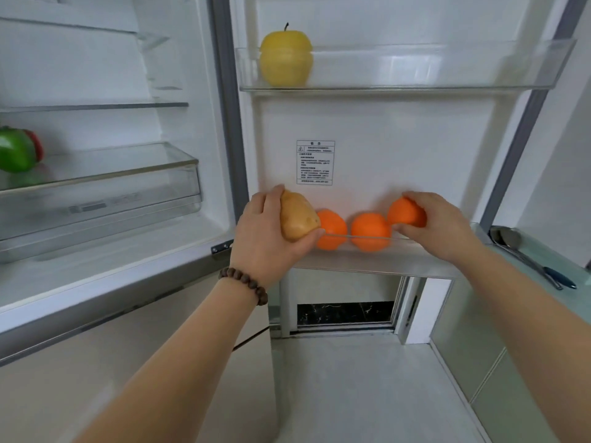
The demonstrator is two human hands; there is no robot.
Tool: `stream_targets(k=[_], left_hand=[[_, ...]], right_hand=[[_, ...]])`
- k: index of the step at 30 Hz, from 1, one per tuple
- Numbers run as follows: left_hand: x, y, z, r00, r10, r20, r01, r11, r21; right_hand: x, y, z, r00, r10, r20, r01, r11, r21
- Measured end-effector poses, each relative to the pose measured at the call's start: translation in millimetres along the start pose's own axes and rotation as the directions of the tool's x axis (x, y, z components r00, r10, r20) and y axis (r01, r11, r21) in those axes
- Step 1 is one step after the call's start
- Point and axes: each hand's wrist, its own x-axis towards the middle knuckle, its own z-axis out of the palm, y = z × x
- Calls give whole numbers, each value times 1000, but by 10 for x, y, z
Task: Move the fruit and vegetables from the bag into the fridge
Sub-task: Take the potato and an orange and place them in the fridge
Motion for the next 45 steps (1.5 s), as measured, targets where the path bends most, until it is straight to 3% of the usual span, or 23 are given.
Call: stream_targets(k=[9,17,22,33,41,45], left_hand=[[267,-170,115,998,48,31,-48,999,-22],[335,-247,176,996,63,61,-60,997,-44],[334,-293,169,997,70,45,-67,996,-50],[185,-302,53,999,30,-12,-30,998,-50],[-98,-536,-368,992,-79,-103,86,994,67],[-284,-754,-708,973,-146,-177,173,974,147]], right_hand=[[294,27,-23,939,166,300,-133,983,-126],[340,63,-3,898,206,389,-179,978,-104],[303,42,-9,919,212,333,-197,977,-78],[134,-332,-47,999,-22,46,19,999,51],[151,-1111,310,949,-312,-43,314,924,217],[153,-1641,619,911,-413,-16,397,863,314]])
